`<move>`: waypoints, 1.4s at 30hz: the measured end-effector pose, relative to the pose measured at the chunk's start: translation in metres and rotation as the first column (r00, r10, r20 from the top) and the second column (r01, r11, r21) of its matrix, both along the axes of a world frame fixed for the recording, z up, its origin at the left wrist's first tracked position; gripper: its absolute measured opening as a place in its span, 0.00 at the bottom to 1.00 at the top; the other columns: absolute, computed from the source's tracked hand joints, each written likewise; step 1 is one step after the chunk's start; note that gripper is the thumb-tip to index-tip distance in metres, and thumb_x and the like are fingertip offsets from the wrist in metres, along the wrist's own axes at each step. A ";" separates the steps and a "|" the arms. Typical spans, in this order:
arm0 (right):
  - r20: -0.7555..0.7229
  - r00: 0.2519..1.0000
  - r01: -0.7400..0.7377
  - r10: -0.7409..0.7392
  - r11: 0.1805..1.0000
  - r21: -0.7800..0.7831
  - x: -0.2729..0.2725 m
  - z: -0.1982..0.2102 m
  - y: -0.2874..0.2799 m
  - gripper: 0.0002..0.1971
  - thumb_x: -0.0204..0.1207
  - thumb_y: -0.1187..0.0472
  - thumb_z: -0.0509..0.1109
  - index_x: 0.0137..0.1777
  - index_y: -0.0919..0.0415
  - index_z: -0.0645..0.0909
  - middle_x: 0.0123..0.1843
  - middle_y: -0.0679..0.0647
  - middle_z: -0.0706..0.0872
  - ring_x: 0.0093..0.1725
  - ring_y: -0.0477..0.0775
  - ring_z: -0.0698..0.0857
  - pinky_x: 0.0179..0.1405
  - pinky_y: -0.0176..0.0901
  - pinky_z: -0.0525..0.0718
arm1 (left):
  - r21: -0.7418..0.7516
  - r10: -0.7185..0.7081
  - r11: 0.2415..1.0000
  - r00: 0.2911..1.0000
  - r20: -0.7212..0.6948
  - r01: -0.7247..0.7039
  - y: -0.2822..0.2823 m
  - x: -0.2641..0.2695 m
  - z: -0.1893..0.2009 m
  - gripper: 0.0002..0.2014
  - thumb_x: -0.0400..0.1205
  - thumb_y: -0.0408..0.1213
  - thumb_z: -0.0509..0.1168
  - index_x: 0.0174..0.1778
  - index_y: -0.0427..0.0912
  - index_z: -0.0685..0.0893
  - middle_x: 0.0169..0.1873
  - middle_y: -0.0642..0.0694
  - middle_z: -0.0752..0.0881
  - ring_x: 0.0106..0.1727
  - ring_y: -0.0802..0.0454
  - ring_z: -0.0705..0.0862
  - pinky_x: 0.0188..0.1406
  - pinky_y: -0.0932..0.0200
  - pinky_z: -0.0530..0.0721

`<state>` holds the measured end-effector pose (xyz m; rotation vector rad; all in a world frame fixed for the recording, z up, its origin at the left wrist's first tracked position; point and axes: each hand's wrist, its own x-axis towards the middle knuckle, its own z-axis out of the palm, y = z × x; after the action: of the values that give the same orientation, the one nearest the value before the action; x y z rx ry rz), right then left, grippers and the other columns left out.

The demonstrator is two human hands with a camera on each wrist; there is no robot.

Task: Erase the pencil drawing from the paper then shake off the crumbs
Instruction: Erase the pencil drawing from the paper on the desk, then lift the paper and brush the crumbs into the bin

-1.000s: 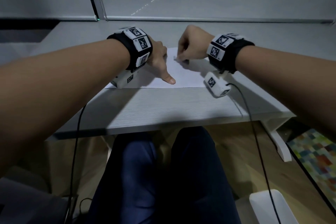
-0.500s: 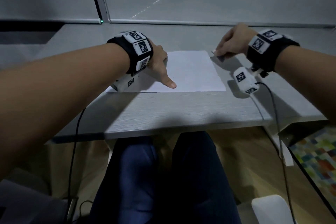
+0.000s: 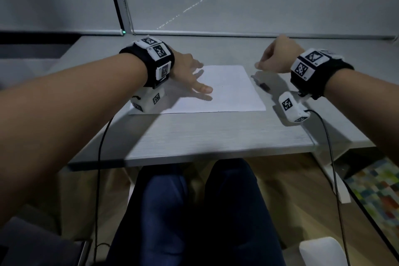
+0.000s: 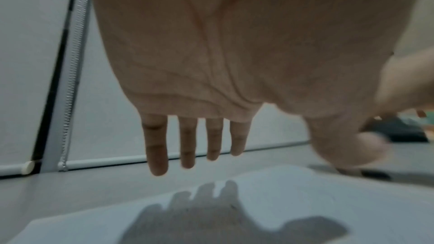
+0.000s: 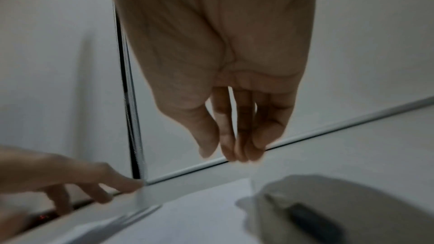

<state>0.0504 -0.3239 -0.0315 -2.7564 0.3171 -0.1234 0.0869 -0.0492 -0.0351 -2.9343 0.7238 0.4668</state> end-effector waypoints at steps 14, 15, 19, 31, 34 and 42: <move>-0.322 0.946 -0.057 0.037 0.997 -0.054 -0.011 -0.011 0.055 0.25 0.66 0.40 0.87 0.32 0.60 0.82 0.38 0.59 0.87 0.47 0.65 0.91 0.55 0.55 0.90 | -0.441 0.115 0.897 0.984 0.137 -0.044 0.057 0.006 -0.018 0.08 0.73 0.39 0.85 0.41 0.50 0.91 0.39 0.54 0.94 0.37 0.60 0.91 0.45 0.60 0.88; -0.352 0.935 -0.062 0.031 0.995 -0.078 -0.010 -0.008 0.056 0.26 0.66 0.39 0.87 0.33 0.62 0.82 0.39 0.60 0.88 0.43 0.63 0.89 0.53 0.54 0.89 | -0.485 0.183 0.870 0.969 0.167 -0.081 0.058 0.005 -0.018 0.07 0.75 0.40 0.84 0.41 0.48 0.91 0.37 0.52 0.94 0.36 0.56 0.92 0.45 0.58 0.90; -0.370 0.929 -0.061 0.000 0.986 -0.153 -0.013 -0.006 0.060 0.28 0.74 0.38 0.81 0.33 0.64 0.80 0.38 0.59 0.85 0.35 0.58 0.81 0.41 0.43 0.81 | -0.460 0.463 0.830 0.850 0.253 -0.315 0.070 0.012 -0.020 0.19 0.78 0.51 0.79 0.52 0.39 0.86 0.50 0.40 0.89 0.51 0.37 0.88 0.53 0.48 0.89; -0.248 0.969 -0.029 0.016 0.998 -0.049 -0.014 -0.014 0.063 0.18 0.67 0.53 0.88 0.34 0.57 0.80 0.43 0.60 0.86 0.43 0.62 0.83 0.49 0.51 0.82 | -0.297 0.631 0.707 0.762 -0.146 -0.642 0.081 0.010 -0.016 0.31 0.67 0.50 0.89 0.55 0.30 0.90 0.39 0.36 0.92 0.41 0.39 0.87 0.50 0.46 0.88; -0.230 0.973 -0.044 0.010 0.989 -0.142 -0.025 -0.019 0.064 0.23 0.79 0.42 0.78 0.41 0.66 0.85 0.44 0.60 0.90 0.45 0.62 0.89 0.40 0.46 0.84 | -0.308 0.642 0.691 0.751 -0.152 -0.654 0.080 0.008 -0.015 0.21 0.70 0.48 0.87 0.38 0.35 0.87 0.32 0.40 0.87 0.39 0.41 0.85 0.47 0.49 0.85; -0.176 0.982 0.092 -0.067 0.987 0.135 -0.027 -0.023 0.057 0.21 0.66 0.54 0.89 0.35 0.60 0.78 0.45 0.59 0.86 0.47 0.61 0.83 0.48 0.50 0.81 | -0.300 0.657 0.703 0.751 -0.072 -0.644 0.090 0.020 -0.024 0.29 0.56 0.53 0.92 0.39 0.35 0.92 0.42 0.35 0.94 0.48 0.34 0.94 0.57 0.32 0.91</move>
<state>0.0235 -0.2674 -0.0543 -2.6178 0.4637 0.1124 0.1072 0.0407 -0.0596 -3.4267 -0.3402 0.3490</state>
